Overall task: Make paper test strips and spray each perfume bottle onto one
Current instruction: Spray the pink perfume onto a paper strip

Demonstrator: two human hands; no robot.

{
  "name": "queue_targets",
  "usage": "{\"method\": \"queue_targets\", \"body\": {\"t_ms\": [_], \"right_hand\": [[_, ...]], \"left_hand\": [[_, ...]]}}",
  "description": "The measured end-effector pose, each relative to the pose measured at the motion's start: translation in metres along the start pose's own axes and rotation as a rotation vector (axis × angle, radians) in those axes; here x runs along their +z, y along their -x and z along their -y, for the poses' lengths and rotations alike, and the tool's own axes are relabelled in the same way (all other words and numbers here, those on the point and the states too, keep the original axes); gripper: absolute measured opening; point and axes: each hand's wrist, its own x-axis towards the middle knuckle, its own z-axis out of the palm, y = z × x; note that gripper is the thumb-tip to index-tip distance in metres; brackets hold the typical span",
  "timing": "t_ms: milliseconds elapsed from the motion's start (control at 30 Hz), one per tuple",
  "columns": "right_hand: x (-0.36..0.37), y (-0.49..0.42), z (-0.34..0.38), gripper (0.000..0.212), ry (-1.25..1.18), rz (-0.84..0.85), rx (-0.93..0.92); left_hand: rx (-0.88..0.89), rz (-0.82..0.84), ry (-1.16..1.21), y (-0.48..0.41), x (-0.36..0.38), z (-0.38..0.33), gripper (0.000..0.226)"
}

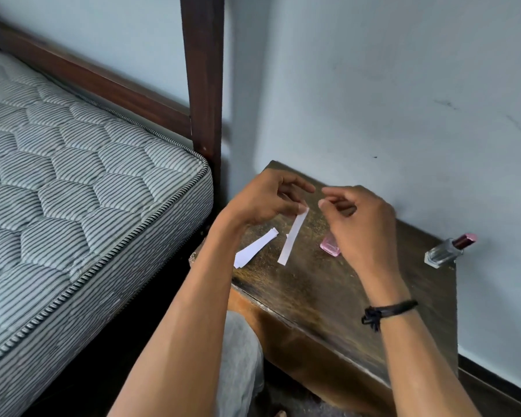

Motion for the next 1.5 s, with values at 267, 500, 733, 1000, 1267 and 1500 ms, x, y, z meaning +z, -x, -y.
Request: {"method": "queue_targets", "body": {"t_ms": [267, 500, 733, 1000, 1267, 1500], "right_hand": [[0.015, -0.037, 0.010, 0.013, 0.068, 0.217, 0.028], [0.025, -0.050, 0.007, 0.010, 0.060, 0.278, 0.017], [0.026, -0.067, 0.004, 0.013, -0.050, 0.332, 0.065], [0.032, -0.109, 0.007, 0.013, -0.249, 0.402, 0.271], [0.041, -0.139, -0.013, 0.013, -0.333, 0.400, 0.402], [0.047, -0.150, -0.030, 0.015, -0.371, 0.463, 0.355]], "left_hand": [[0.049, -0.081, 0.072, -0.001, -0.013, 0.003, 0.045], [0.036, -0.118, 0.074, -0.002, -0.017, 0.009, 0.046], [-0.011, -0.233, 0.112, -0.009, -0.016, 0.019, 0.031], [-0.300, -0.271, 0.238, -0.003, -0.019, 0.031, 0.018], [-0.415, -0.214, 0.246, -0.001, -0.025, 0.041, 0.014], [-0.435, -0.287, 0.249, -0.004, -0.022, 0.043, 0.016]]}}
